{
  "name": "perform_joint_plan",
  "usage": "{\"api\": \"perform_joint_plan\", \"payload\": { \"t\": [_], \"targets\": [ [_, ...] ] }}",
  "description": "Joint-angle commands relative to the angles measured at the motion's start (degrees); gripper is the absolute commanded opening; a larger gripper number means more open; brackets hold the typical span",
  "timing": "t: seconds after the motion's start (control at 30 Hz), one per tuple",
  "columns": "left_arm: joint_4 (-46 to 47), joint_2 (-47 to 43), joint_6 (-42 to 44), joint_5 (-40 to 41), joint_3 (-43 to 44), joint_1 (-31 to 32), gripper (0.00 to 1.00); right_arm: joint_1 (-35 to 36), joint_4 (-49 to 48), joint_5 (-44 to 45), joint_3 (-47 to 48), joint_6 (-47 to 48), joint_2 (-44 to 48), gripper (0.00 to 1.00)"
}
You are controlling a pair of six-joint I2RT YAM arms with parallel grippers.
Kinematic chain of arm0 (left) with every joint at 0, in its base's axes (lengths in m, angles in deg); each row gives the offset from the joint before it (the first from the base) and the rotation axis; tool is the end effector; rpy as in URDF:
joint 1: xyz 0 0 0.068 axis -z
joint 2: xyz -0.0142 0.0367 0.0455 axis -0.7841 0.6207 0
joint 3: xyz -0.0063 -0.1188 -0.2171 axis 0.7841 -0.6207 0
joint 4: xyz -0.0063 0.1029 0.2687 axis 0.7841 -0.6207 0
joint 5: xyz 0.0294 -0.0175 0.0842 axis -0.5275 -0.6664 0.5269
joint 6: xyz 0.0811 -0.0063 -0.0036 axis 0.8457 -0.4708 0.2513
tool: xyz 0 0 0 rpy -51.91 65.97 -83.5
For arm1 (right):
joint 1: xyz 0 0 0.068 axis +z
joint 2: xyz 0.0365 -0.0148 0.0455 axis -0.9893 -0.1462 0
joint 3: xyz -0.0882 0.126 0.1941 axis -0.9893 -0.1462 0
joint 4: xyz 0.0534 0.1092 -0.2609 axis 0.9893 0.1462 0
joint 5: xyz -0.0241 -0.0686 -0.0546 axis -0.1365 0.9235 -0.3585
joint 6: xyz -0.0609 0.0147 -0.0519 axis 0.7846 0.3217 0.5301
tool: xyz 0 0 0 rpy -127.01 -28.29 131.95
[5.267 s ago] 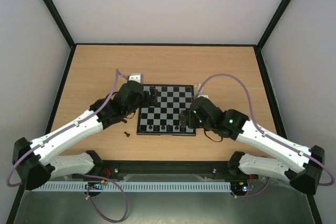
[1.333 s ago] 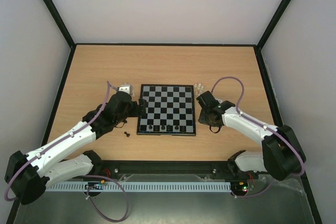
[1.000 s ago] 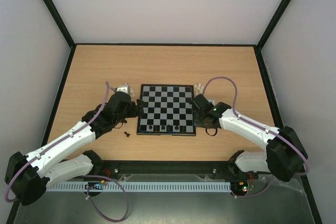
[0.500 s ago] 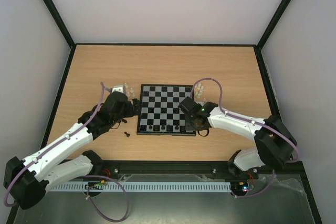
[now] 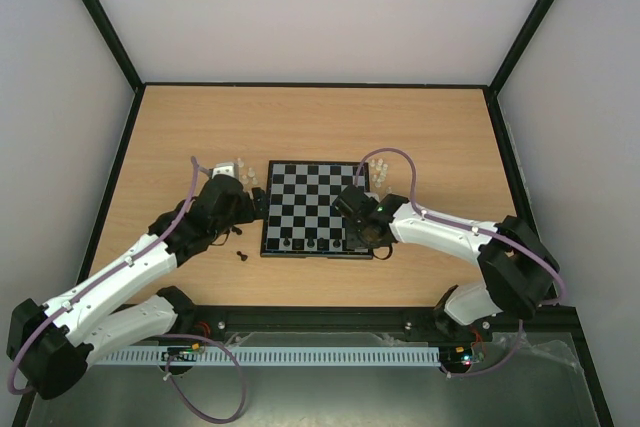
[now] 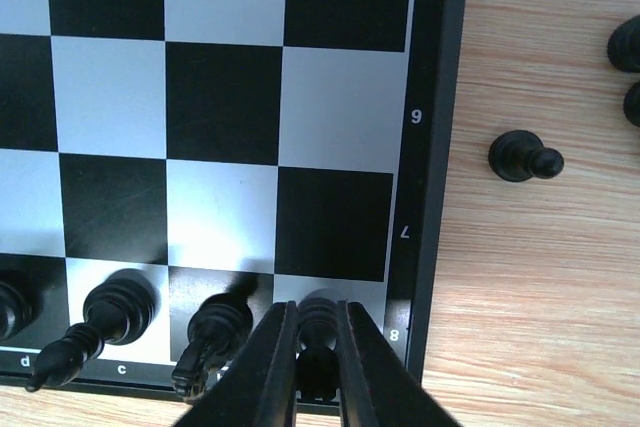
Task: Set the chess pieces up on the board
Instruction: Place the chess piece on the chessboard.
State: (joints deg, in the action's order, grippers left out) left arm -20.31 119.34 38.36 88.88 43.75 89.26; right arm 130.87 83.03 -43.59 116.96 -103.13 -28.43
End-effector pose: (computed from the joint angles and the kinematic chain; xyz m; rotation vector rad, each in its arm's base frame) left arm 0.2257 -0.1493 0.2103 -0.1615 2.2255 -0.4216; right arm 0.2155 0.2282 0.1147 -0.0545 2.6650 0.2678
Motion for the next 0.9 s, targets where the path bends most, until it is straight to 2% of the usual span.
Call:
{"api": "perform_joint_plan", "payload": {
  "t": [0.0,0.1,0.33,0.67,0.87],
  "targets": [
    [-1.31,-0.37,-0.66,0.77,-0.42,-0.27,1.00,0.60,2.05,0.04,0.66,-0.07,-0.39,0.19],
    [-2.36,-0.09,-1.45,0.80,-0.22,-0.27,0.99,0.59,2.70,0.22,0.77,0.10,0.60,0.28],
    [-9.34,3.16,-6.89,0.11,1.74,-0.31,0.99,0.64,4.39,1.92,1.37,1.25,5.28,0.37],
    [-12.73,1.49,-16.29,-4.01,-1.51,-0.27,1.00,0.51,6.97,4.09,2.15,3.30,10.80,0.40],
    [-11.39,-0.11,-19.69,-7.01,-5.32,-0.27,1.00,0.56,6.65,3.83,1.57,4.21,12.54,0.40]
  ]
}}
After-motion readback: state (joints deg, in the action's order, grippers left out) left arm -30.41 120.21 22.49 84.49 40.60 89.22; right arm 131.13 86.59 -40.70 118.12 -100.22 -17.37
